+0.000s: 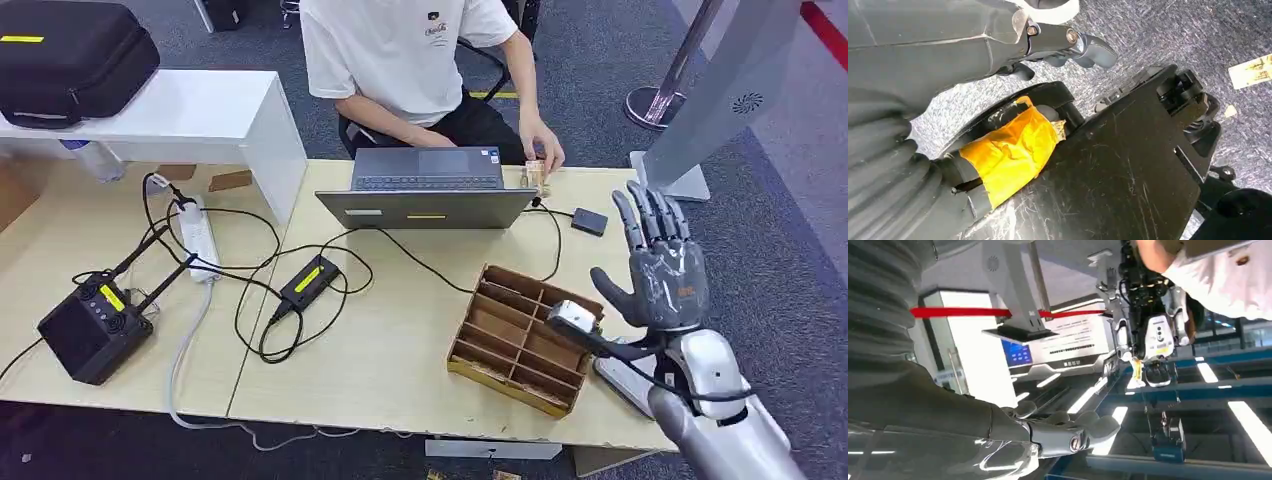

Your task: Pass the card to the sensor for recognition and then transmit it.

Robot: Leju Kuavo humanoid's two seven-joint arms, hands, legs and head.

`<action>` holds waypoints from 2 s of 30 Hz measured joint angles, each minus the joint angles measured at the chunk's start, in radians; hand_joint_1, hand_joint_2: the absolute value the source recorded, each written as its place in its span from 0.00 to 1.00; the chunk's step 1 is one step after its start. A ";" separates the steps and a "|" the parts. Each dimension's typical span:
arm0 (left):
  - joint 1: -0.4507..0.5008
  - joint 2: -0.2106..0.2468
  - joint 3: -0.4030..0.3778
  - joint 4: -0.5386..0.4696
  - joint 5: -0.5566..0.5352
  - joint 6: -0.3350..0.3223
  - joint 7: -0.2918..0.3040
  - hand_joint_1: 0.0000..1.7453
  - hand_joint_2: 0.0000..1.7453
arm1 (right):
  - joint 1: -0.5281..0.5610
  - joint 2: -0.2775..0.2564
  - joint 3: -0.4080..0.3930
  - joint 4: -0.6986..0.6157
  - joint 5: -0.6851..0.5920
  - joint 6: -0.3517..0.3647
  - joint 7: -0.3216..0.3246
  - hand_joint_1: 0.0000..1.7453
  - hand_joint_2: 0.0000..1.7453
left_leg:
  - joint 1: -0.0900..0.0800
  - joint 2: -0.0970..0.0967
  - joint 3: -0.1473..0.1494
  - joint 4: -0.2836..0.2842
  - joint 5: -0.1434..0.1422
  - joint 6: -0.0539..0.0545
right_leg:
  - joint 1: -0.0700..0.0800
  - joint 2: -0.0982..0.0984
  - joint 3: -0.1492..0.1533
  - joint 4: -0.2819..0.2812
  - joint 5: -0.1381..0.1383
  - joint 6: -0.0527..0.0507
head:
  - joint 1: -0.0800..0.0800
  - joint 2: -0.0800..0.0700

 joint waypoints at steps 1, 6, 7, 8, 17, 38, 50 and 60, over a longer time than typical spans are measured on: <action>0.001 0.000 0.001 0.000 0.004 0.002 0.000 0.00 1.00 | 0.041 -0.004 -0.016 -0.040 0.000 -0.008 -0.008 0.00 1.00 | 0.000 0.000 0.000 0.000 0.000 0.000 | 0.000 0.000 0.000 0.000 0.000 0.000 | 0.001 0.000; 0.004 0.000 0.011 0.000 0.021 0.010 0.000 0.00 1.00 | 0.226 -0.008 -0.090 -0.202 0.005 -0.045 -0.045 0.00 1.00 | 0.000 0.000 0.000 0.000 0.000 0.000 | 0.000 0.000 0.000 0.000 -0.001 0.000 | 0.000 0.000; 0.004 0.000 0.014 0.000 0.024 0.010 0.000 0.00 1.00 | 0.255 -0.008 -0.103 -0.224 0.005 -0.050 -0.051 0.00 1.00 | 0.000 0.000 0.000 0.000 0.000 0.000 | 0.000 0.000 0.000 0.000 -0.001 0.000 | 0.000 0.000; 0.004 0.000 0.015 0.000 0.027 0.011 0.002 0.00 1.00 | 0.284 -0.008 -0.117 -0.249 0.006 -0.055 -0.057 0.00 1.00 | 0.000 0.001 0.000 0.000 0.000 0.000 | 0.000 0.000 0.000 0.000 -0.001 0.000 | 0.000 0.000; 0.004 -0.001 0.026 0.000 0.032 0.013 0.003 0.00 1.00 | 0.404 -0.008 -0.180 -0.344 0.019 -0.066 -0.069 0.00 1.00 | 0.000 0.002 0.001 0.000 0.000 0.000 | 0.000 0.001 0.000 0.000 0.000 0.000 | 0.000 0.000; 0.004 -0.001 0.047 0.003 0.052 0.020 0.006 0.00 1.00 | 0.477 -0.008 -0.162 -0.371 0.056 0.014 -0.058 0.00 1.00 | 0.000 0.002 0.001 0.000 -0.001 0.000 | 0.000 0.002 0.000 0.000 -0.001 0.000 | 0.000 0.000; 0.004 -0.003 0.109 0.006 0.129 0.039 -0.005 0.00 1.00 | 0.711 -0.011 -0.012 -0.524 0.200 -0.072 0.103 0.00 1.00 | 0.000 0.003 0.001 -0.001 -0.003 -0.001 | 0.000 0.002 0.000 0.000 -0.004 -0.001 | 0.000 0.000; 0.003 -0.010 0.137 0.006 0.133 0.050 -0.004 0.00 1.00 | 0.753 0.028 0.125 -0.520 0.133 -0.077 0.139 0.00 1.00 | 0.000 0.004 0.002 -0.001 -0.003 -0.001 | 0.000 0.002 0.001 0.000 -0.004 -0.001 | 0.001 0.000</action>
